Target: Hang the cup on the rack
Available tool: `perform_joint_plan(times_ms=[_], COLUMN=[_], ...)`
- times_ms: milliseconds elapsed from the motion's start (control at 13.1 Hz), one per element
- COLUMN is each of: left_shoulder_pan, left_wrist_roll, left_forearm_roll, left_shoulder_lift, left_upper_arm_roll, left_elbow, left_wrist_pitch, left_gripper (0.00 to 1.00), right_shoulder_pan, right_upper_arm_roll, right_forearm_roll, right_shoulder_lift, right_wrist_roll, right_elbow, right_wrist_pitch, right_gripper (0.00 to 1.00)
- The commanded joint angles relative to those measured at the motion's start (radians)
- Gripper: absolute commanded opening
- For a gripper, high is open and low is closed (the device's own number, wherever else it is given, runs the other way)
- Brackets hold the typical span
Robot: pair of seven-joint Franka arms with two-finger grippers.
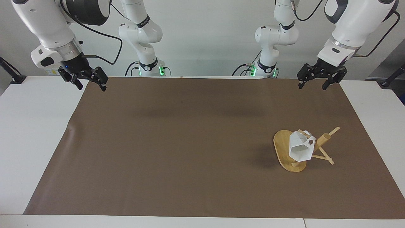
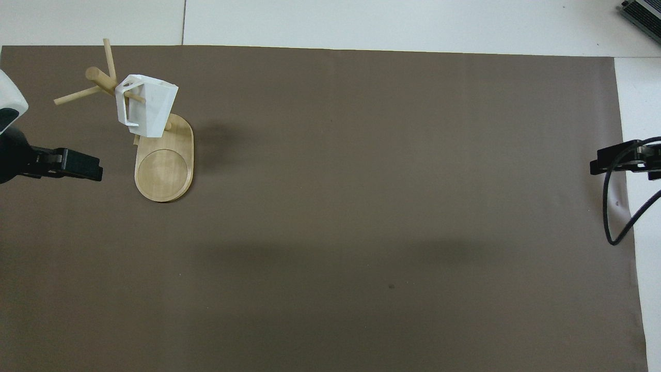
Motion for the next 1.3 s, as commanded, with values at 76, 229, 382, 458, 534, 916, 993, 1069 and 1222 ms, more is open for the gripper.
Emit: perform_joint_plan(times_ms=[76,229,382,458,534,916,993,1069,1222], left_shoulder_pan=[0.001,-0.016,-0.019,-0.024,-0.025,-0.019,-0.010,-0.005,-0.004], left_wrist_roll=[0.007,0.007,0.007,0.009,0.009,0.012,0.010,0.007,0.007], left_forearm_roll=[-0.015,-0.015,-0.015,-0.015,-0.015,-0.014,-0.014,-0.014,-0.014], left_shoulder_lift=[-0.030,-0.030,-0.030,-0.030,-0.030,-0.035,-0.035,-0.035,-0.035], left_upper_arm_roll=[-0.008,-0.005,-0.002,0.000,0.001,0.017,0.002,0.001,0.001], left_elbow=[-0.034,-0.037,-0.037,-0.037,-0.037,-0.038,-0.038,-0.038,-0.040], left_wrist_pitch=[0.015,0.018,0.016,0.016,0.016,0.018,0.020,0.020,0.010], left_gripper=[1.00,1.00,1.00,1.00,1.00,1.00,1.00,1.00,1.00], right_shoulder_pan=[-0.003,-0.003,-0.003,-0.003,-0.003,-0.003,-0.003,-0.003,-0.003], right_upper_arm_roll=[0.003,0.003,0.003,0.003,0.003,0.003,0.003,0.003,0.003], right_forearm_roll=[0.001,0.001,0.001,0.001,0.001,0.001,0.001,0.001,0.001], right_shoulder_lift=[-0.026,-0.026,-0.026,-0.026,-0.026,-0.026,-0.026,-0.026,-0.026], right_wrist_roll=[-0.017,-0.017,-0.017,-0.017,-0.017,-0.017,-0.017,-0.017,-0.017], right_elbow=[-0.030,-0.030,-0.030,-0.030,-0.030,-0.030,-0.030,-0.030,-0.030], right_wrist_pitch=[0.010,0.010,0.010,0.010,0.010,0.010,0.010,0.010,0.010], right_gripper=[1.00,1.00,1.00,1.00,1.00,1.00,1.00,1.00,1.00])
